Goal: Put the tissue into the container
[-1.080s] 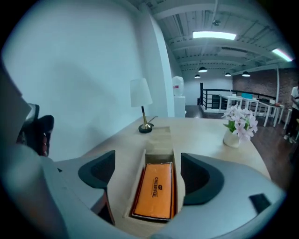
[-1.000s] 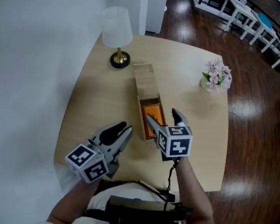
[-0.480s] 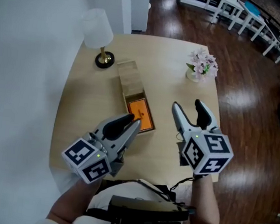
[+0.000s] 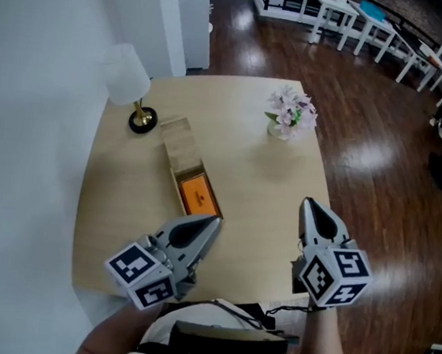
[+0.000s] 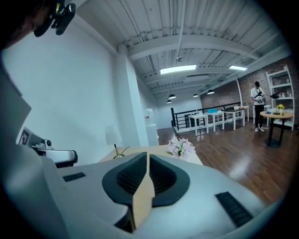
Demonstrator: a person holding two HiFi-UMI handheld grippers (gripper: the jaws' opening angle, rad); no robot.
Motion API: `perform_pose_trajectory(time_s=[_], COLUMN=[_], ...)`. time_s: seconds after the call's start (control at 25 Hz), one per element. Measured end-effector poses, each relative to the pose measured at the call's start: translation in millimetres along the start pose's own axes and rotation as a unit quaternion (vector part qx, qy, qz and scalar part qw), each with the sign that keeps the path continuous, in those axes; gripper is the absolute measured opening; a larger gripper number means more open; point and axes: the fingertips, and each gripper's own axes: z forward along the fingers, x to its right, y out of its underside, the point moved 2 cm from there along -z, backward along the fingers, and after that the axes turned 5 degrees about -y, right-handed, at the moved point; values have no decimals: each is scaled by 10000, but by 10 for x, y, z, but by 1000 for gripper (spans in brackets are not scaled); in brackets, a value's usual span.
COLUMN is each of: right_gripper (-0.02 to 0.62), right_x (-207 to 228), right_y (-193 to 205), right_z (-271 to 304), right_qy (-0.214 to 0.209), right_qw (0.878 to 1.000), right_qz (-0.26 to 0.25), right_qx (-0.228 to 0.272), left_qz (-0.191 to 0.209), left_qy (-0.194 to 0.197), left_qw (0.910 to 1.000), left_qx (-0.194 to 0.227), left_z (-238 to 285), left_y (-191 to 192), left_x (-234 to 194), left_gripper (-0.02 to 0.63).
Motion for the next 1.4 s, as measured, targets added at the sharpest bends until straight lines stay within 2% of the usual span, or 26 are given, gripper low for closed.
perform_pose_trajectory(time_s=[0.48, 1.4], right_gripper=[2, 2], right_x=[117, 86], right_y=[155, 105], right_z=[-180, 94], right_qy=[-229, -361], right_qw=[9996, 9977], right_qz=[21, -400], right_qx=[-143, -408], left_qz=[-124, 23], left_qy=[101, -165], left_qw=[9993, 9996], left_qx=[-335, -219], left_z=[149, 159], left_y=[392, 298], left_x=[231, 66], left_gripper=[0, 0])
